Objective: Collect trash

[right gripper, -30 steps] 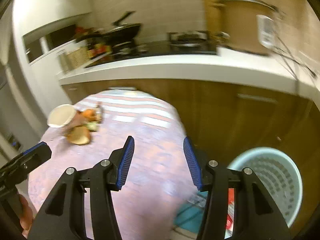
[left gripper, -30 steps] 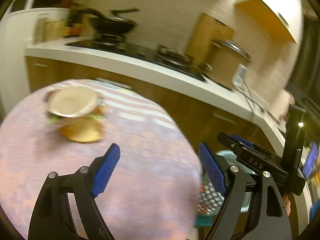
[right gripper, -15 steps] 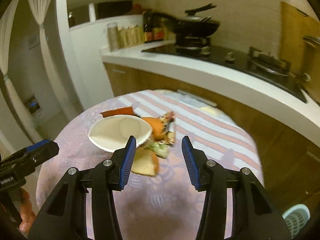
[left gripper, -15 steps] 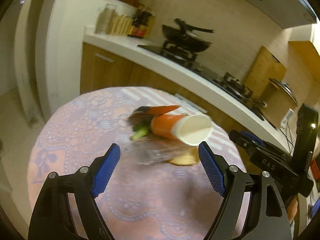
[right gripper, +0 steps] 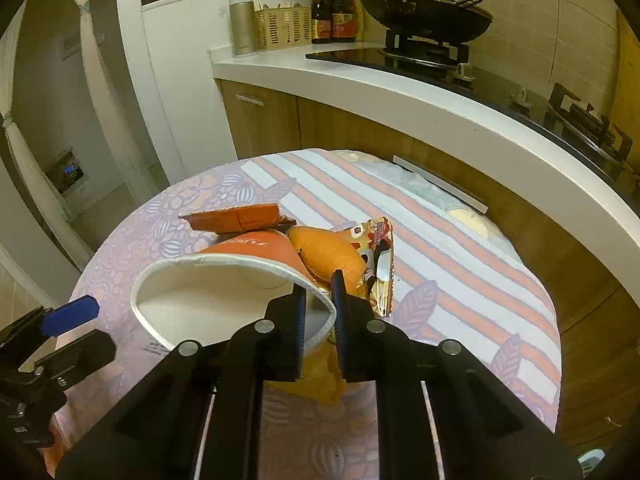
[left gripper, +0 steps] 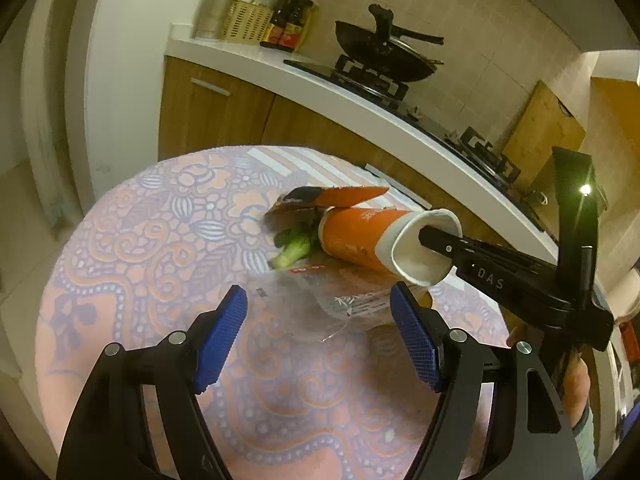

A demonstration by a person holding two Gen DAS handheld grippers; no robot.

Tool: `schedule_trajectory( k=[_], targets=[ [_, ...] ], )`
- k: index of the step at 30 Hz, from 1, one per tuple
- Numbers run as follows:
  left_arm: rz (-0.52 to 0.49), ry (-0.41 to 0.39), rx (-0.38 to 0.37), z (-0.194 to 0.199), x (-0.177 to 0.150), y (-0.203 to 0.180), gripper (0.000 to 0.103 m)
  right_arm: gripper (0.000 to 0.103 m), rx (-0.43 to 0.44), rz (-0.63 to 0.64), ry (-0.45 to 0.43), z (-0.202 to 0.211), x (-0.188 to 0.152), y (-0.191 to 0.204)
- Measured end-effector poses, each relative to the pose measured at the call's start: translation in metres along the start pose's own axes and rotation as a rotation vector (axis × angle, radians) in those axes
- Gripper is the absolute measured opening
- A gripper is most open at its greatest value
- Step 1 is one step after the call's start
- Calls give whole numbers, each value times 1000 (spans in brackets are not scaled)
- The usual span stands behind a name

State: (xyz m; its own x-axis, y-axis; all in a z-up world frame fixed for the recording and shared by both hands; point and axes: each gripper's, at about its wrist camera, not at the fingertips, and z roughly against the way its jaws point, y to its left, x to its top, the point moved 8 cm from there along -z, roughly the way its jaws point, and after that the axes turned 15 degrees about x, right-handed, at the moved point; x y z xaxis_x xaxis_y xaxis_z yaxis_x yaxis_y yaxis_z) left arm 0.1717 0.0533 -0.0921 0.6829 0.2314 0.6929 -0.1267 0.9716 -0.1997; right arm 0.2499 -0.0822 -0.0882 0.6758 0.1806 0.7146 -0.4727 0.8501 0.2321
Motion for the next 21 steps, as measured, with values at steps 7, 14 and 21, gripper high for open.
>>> schedule_trajectory(
  k=[7,14,21],
  targets=[
    [-29,22,-7,-7,-7,-8,71,4,-16,-32,-89,30,-18,-8],
    [-63,59,-31,-15,-16,-23,72,4,-54,-118,-192,83,-51,-33],
    [-38,101,-90,-29,-23,-32,69,4,-81,-164,-184,104,-91,-60]
  ],
)
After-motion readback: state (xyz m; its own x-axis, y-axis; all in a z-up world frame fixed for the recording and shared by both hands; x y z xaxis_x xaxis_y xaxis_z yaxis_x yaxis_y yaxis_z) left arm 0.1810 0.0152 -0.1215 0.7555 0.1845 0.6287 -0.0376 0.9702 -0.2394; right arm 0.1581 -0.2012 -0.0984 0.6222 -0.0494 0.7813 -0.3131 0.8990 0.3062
